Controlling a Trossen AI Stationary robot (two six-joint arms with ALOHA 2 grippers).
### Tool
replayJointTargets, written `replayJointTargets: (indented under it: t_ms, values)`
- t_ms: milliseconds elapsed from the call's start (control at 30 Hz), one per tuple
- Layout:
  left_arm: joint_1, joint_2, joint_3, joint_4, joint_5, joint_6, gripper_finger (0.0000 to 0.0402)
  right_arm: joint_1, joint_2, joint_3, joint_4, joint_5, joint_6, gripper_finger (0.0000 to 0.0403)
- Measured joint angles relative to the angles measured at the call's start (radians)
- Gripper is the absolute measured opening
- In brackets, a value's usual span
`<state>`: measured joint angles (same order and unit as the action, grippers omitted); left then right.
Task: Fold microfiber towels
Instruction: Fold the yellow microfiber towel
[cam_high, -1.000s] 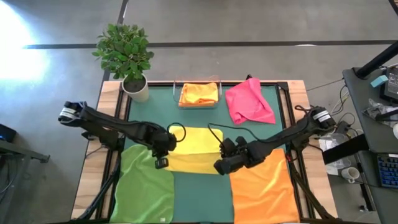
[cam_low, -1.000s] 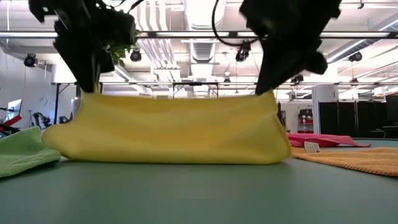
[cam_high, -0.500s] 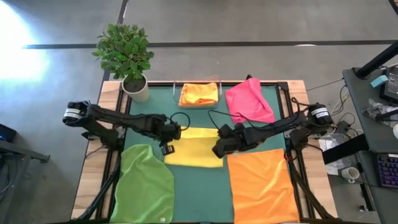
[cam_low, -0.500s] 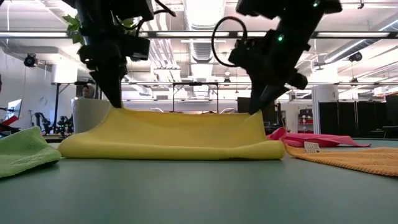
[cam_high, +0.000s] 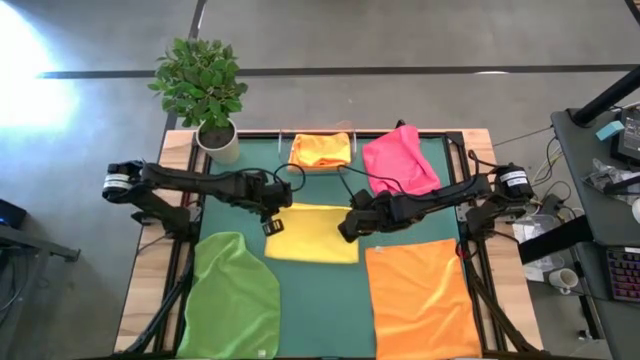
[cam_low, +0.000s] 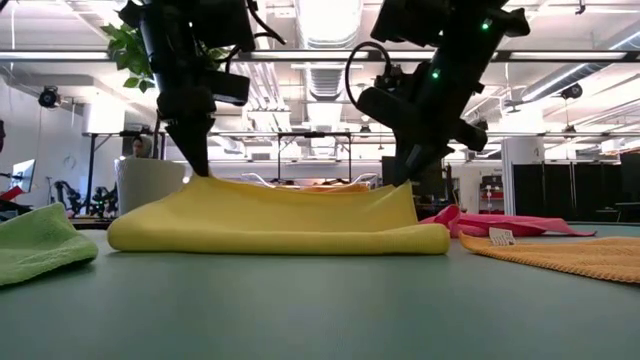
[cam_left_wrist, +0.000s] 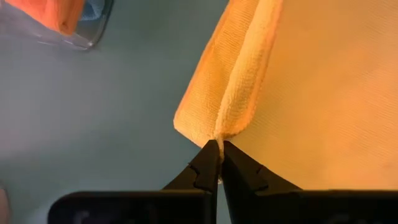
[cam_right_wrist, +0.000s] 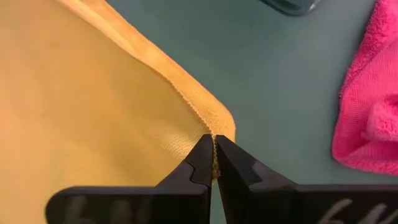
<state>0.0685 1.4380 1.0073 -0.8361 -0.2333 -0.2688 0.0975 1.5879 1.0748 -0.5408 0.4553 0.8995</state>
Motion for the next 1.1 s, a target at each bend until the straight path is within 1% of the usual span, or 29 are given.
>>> replayJointTargets:
  t_ms: [133,200,333,533,633,733,833,900,1000,1100]
  values:
    - [0.0,0.0,0.0,0.013,-0.012,0.071,0.0003,0.0,0.0,0.0,0.001,0.011,0.009,0.0009]
    - [0.002,0.0,0.0,0.025,-0.012,0.092,0.0015,0.0,0.0,0.0,0.0,0.013,0.009,0.0012]
    - [0.004,0.0,0.0,0.025,-0.039,0.098,0.0057,0.0,0.0,0.0,0.0,0.015,0.009,0.0032]
    - [0.005,-0.001,0.005,0.006,-0.168,0.122,0.013,-0.022,-0.012,0.0,-0.014,0.015,0.006,0.008]
    - [0.005,-0.005,0.037,-0.051,-0.163,0.119,0.0154,-0.035,-0.054,0.0,-0.016,0.013,-0.029,0.0101]
    - [0.004,-0.016,0.055,-0.073,-0.069,0.093,0.016,-0.039,-0.104,0.0,-0.019,0.009,-0.064,0.0113]
    - [0.004,-0.02,0.044,-0.029,0.089,0.055,0.0154,-0.041,-0.142,0.0,-0.023,0.001,-0.096,0.0115]
    - [-0.002,-0.021,0.015,0.01,0.166,0.04,0.0144,-0.053,-0.152,0.0,-0.022,-0.053,-0.1,0.0109]
    - [-0.011,-0.019,-0.047,0.086,0.194,0.04,0.0125,-0.071,-0.135,0.0,-0.019,-0.163,-0.1,0.0091]
    - [-0.011,-0.018,-0.117,0.154,0.202,0.038,0.0096,-0.079,-0.099,0.0,-0.018,-0.207,-0.114,0.0061]
